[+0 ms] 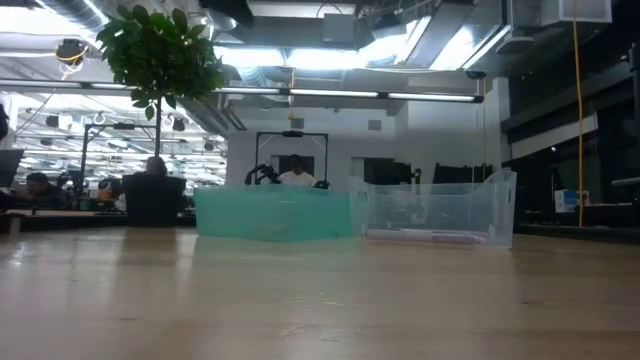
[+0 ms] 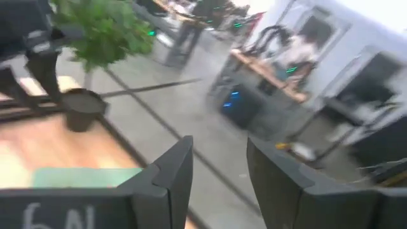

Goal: Sort pens & pencils
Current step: Return to Home Position

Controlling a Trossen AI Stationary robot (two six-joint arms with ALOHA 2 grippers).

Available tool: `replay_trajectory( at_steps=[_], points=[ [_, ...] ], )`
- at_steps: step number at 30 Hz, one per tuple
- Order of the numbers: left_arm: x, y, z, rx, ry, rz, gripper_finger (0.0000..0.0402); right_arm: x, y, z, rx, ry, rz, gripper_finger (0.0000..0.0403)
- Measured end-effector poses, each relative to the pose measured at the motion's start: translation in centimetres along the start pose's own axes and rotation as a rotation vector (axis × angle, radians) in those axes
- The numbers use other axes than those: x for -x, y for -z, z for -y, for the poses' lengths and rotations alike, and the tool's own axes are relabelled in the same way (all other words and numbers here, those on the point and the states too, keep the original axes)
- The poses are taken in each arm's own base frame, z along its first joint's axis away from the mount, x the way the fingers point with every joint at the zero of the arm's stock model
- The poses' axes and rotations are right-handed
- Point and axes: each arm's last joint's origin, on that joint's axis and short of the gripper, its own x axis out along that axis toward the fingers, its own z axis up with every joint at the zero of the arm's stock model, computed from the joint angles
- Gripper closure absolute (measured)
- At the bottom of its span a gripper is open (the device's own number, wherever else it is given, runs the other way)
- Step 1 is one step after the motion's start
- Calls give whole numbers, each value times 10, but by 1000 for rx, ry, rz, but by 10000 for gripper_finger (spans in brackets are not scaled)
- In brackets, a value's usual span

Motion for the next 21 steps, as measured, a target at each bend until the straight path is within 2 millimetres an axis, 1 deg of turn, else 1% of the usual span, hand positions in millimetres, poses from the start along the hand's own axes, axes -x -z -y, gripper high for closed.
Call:
replay_trajectory(
  at_steps=[5,7,9,15,18,21],
  points=[
    [48,12,3,38,-43,82,302,25,-1,44,-183,-128,-7,254],
    [63,18,2,50,-73,109,304,35,1,62,-260,-161,2,254],
    [78,25,-1,67,-103,130,306,45,2,79,-302,-202,17,254],
    [110,47,-10,142,-149,172,307,63,11,115,-395,-278,53,254],
    [123,59,-16,178,-145,180,307,65,20,127,-394,-276,70,254],
    [132,69,-22,207,-163,175,307,63,33,136,-407,-269,74,254]
  ],
)
